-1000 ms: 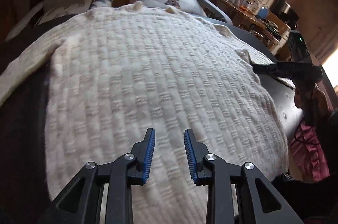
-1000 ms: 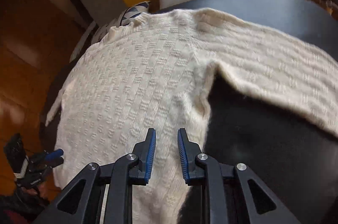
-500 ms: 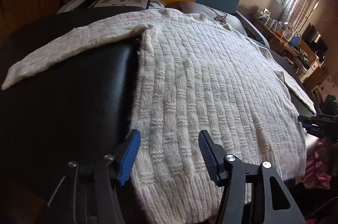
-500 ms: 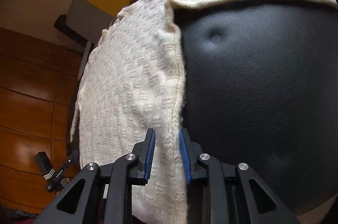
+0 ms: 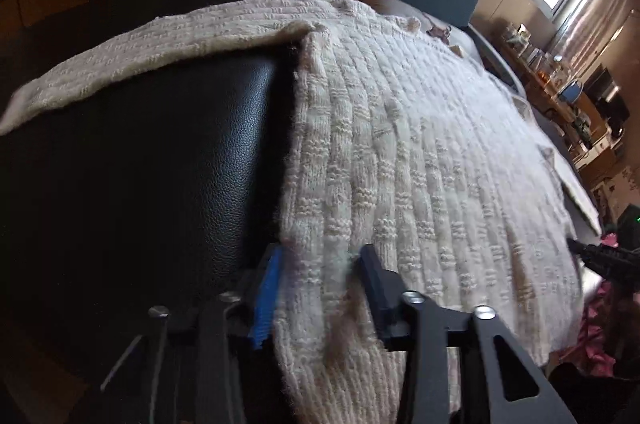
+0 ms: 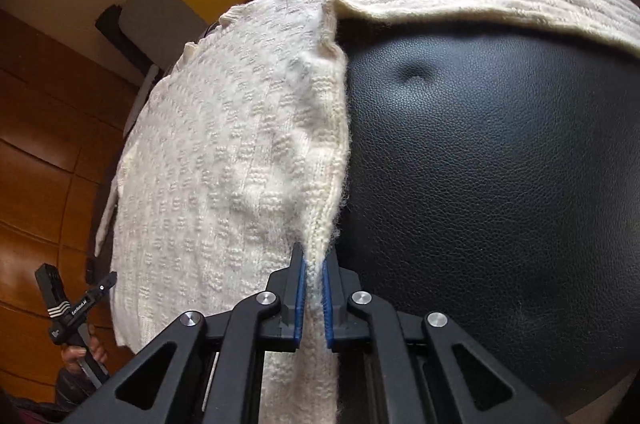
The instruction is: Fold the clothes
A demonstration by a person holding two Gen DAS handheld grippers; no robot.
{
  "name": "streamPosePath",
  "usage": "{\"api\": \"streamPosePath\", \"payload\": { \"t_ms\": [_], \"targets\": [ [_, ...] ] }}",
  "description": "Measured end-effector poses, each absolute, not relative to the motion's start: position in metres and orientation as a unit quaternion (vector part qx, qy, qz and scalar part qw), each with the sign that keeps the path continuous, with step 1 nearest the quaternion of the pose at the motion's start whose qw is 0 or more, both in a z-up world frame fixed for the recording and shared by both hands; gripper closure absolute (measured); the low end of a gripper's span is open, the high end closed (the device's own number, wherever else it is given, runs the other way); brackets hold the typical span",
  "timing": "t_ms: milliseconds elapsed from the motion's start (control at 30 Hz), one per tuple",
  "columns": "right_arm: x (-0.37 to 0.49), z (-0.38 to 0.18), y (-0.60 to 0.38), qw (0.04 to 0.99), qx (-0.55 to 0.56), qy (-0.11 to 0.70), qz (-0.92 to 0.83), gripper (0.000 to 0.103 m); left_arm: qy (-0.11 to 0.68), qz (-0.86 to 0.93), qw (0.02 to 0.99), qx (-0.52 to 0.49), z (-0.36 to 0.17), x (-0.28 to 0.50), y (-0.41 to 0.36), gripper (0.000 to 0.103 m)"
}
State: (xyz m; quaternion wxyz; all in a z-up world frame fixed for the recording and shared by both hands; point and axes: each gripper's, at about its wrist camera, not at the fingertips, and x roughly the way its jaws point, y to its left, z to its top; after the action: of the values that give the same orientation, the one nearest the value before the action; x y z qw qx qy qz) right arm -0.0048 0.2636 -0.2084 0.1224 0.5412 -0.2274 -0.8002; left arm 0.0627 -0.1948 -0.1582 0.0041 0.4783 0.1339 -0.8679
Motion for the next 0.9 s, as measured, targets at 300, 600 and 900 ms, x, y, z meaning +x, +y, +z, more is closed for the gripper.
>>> {"api": "streamPosePath", "payload": {
  "t_ms": [300, 600, 900],
  "targets": [
    [0.002, -0.197, 0.251, 0.113, 0.578, -0.133, -0.797, 0.098, 0.139, -0.858, 0.000, 0.494, -0.141, 0.069, -0.200, 0.092],
    [0.002, -0.196, 0.252, 0.106, 0.582, -0.131, -0.795, 0.098, 0.182, -0.847, -0.011, 0.500, -0.144, 0.071, -0.218, 0.081],
    [0.003, -0.194, 0.266, 0.096, 0.563, -0.201, -0.796, 0.083, 0.147, -0.874, -0.016, 0.462, -0.126, 0.016, -0.243, 0.065]
  ]
}}
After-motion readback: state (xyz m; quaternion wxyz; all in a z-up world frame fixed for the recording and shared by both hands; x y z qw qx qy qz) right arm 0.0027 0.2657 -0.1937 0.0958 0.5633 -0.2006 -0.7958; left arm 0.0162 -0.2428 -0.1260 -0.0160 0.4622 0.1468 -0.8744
